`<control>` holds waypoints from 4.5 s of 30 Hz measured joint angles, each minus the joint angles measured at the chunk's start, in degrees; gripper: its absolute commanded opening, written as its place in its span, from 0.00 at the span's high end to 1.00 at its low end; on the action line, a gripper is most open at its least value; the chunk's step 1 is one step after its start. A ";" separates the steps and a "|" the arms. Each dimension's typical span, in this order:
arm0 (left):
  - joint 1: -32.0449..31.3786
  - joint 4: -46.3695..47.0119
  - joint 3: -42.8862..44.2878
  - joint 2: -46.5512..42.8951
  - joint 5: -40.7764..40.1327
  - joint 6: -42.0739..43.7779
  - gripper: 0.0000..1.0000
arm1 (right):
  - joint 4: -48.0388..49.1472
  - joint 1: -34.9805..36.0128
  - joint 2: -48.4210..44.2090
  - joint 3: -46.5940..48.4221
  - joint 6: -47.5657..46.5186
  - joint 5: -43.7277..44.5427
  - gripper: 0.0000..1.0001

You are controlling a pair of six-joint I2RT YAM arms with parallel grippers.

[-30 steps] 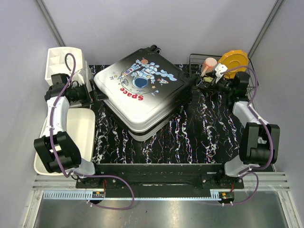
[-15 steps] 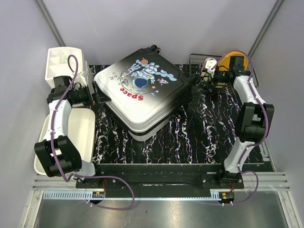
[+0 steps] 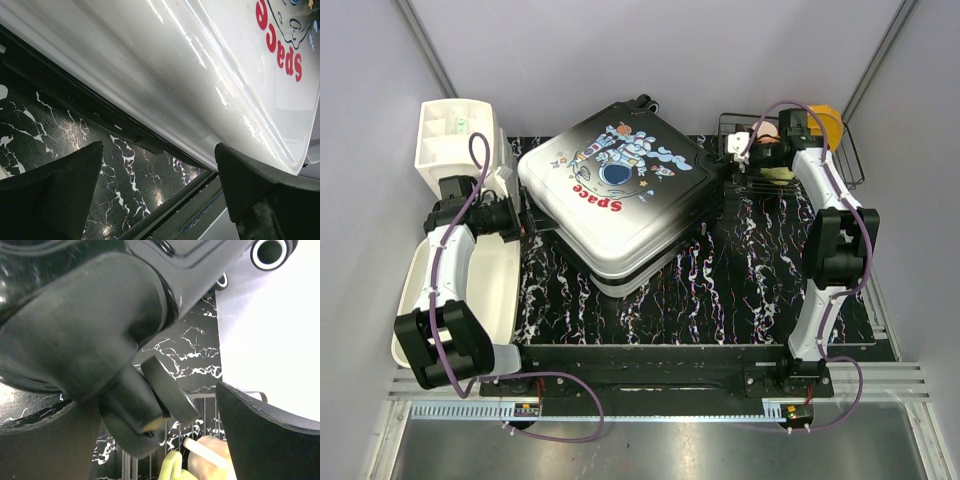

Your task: Open, take out, and arrange the luggage

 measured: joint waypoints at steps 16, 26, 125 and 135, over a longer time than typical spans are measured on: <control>2.58 0.61 -0.42 -2.23 0.11 -3.30 0.01 | -2.80 2.40 -3.76 -3.28 -10.38 4.70 1.00; 5.51 0.55 -0.37 -5.60 -0.44 -6.73 0.01 | -2.71 8.07 -19.74 -20.39 -6.36 9.07 1.00; -3.30 7.43 24.37 17.59 -6.62 -1.84 0.16 | 84.48 10.69 -22.25 -72.48 105.13 -11.13 0.98; -3.26 5.95 24.39 17.59 -6.78 -0.94 0.16 | 62.66 6.80 -25.59 -63.36 97.44 -4.33 1.00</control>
